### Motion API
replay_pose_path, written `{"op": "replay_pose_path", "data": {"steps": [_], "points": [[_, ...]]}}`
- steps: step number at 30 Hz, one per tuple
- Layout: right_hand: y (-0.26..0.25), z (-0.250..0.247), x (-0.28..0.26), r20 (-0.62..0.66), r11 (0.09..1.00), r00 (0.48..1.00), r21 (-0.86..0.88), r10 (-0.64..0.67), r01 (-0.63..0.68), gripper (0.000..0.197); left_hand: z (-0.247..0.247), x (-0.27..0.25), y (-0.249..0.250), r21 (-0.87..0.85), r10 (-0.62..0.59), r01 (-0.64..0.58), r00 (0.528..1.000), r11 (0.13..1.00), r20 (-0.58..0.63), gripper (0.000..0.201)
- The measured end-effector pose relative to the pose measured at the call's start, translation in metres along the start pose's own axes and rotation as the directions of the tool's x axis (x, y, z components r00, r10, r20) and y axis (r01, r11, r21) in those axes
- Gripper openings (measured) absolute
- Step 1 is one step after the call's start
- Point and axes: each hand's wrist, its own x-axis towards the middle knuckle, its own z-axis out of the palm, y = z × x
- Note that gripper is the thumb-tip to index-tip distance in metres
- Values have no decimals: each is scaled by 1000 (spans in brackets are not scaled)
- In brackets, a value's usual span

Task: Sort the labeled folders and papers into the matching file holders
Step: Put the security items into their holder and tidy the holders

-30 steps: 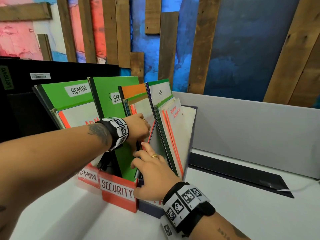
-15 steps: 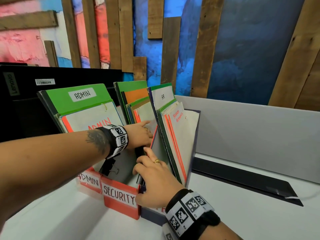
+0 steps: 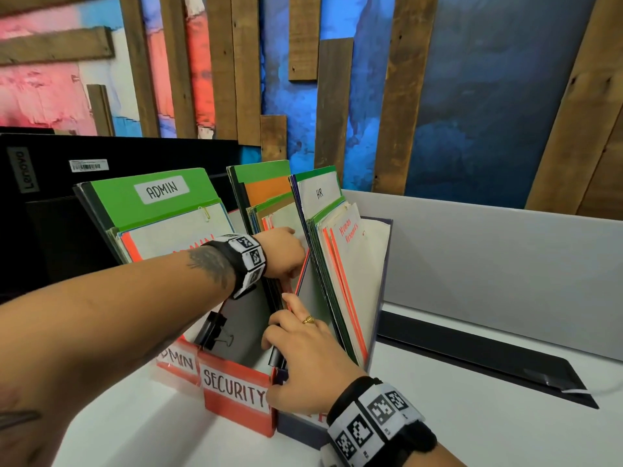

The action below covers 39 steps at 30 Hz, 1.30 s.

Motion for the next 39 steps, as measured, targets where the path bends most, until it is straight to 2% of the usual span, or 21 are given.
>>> {"op": "replay_pose_path", "data": {"steps": [3, 6, 9, 13, 15, 19, 23, 27, 31, 34, 37, 39], "points": [[0, 0, 0, -6, 1000, 1000, 19, -2, 2, 42, -1, 4, -1, 21, -1, 1, 1000, 1000, 11, 36], [0, 0, -1, -8, 1000, 1000, 24, -5, 6, 41, 3, 4, 4, 101, 23, -27, 999, 995, 42, 23], [-1, -1, 0, -7, 1000, 1000, 10, -9, 9, 41, 4, -2, 9, 166, 63, -70, 997, 984, 47, 19], [-1, -1, 0, -10, 1000, 1000, -4, -13, 13, 41, 8, -5, 4, 61, 61, -62, 998, 996, 14, 24], [-1, -1, 0, -17, 1000, 1000, -5, -16, 16, 41, 5, -4, 7, 26, 36, -38, 998, 999, 58, 26], [0, 0, 1, -8, 1000, 1000, -4, -6, 6, 40, 1, 1, 18, 114, 19, -33, 992, 993, 122, 22], [0, -1, 1, -8, 1000, 1000, -11, -14, 14, 40, 9, -2, 16, 138, 27, -33, 999, 990, 43, 22], [2, 1, 1, -9, 1000, 1000, -18, -16, 16, 41, 24, -2, 14, 59, -2, 5, 999, 998, -44, 25], [4, 3, 3, -21, 999, 1000, -29, -20, 19, 41, 27, -9, 8, 71, 54, -53, 998, 996, -12, 42], [3, 2, 4, -7, 999, 1000, -40, -14, 14, 41, 31, -26, 1, 36, 50, -46, 990, 998, -135, 44], [2, 1, 3, 4, 999, 1000, -37, -4, 4, 42, 29, -55, -6, 1, 35, -37, 955, 999, -294, 36], [2, 2, 3, 4, 999, 1000, -46, -2, 2, 42, 25, -78, -10, -12, 21, -26, 949, 1000, -314, 35]]}}
